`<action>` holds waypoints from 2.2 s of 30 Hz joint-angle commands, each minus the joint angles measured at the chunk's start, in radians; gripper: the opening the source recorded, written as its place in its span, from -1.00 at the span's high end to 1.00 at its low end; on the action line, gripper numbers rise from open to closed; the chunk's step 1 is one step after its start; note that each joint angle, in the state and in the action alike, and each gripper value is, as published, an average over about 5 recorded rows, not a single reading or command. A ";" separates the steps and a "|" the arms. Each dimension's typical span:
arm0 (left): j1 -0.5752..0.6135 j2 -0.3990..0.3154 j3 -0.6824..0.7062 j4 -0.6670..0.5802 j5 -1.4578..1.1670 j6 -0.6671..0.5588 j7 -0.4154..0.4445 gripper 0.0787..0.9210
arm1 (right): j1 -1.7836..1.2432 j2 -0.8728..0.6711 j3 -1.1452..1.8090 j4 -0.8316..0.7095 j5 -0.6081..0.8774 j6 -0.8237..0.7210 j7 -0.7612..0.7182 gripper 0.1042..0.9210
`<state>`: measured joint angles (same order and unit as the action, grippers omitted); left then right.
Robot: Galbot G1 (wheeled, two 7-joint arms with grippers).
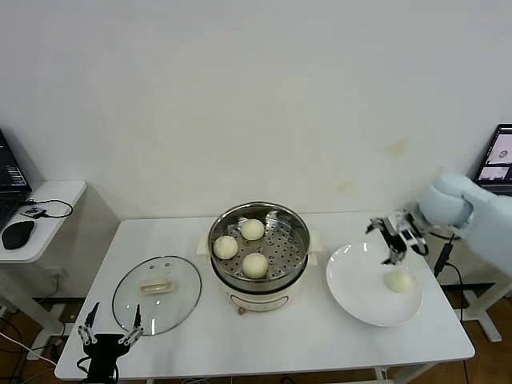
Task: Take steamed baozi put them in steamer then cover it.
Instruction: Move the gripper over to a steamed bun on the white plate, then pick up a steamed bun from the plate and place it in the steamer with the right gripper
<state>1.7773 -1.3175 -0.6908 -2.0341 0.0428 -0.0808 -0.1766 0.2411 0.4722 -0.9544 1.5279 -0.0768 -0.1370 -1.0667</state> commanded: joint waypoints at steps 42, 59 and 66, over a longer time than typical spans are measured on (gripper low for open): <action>0.006 -0.010 -0.017 0.004 0.001 0.004 0.002 -0.77 | -0.467 0.174 0.391 -0.408 -0.309 0.038 0.038 -0.70; 0.003 -0.010 -0.014 -0.001 0.001 0.003 0.001 -0.77 | -0.335 0.113 0.294 -0.318 -0.191 0.014 -0.003 -0.40; -0.004 0.000 -0.008 -0.001 -0.005 0.004 0.002 -0.77 | -0.020 0.042 0.085 -0.155 0.012 -0.065 -0.022 -0.39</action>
<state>1.7760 -1.3219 -0.7035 -2.0351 0.0401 -0.0779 -0.1753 -0.0856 0.5790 -0.6652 1.2148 -0.2648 -0.1331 -1.0733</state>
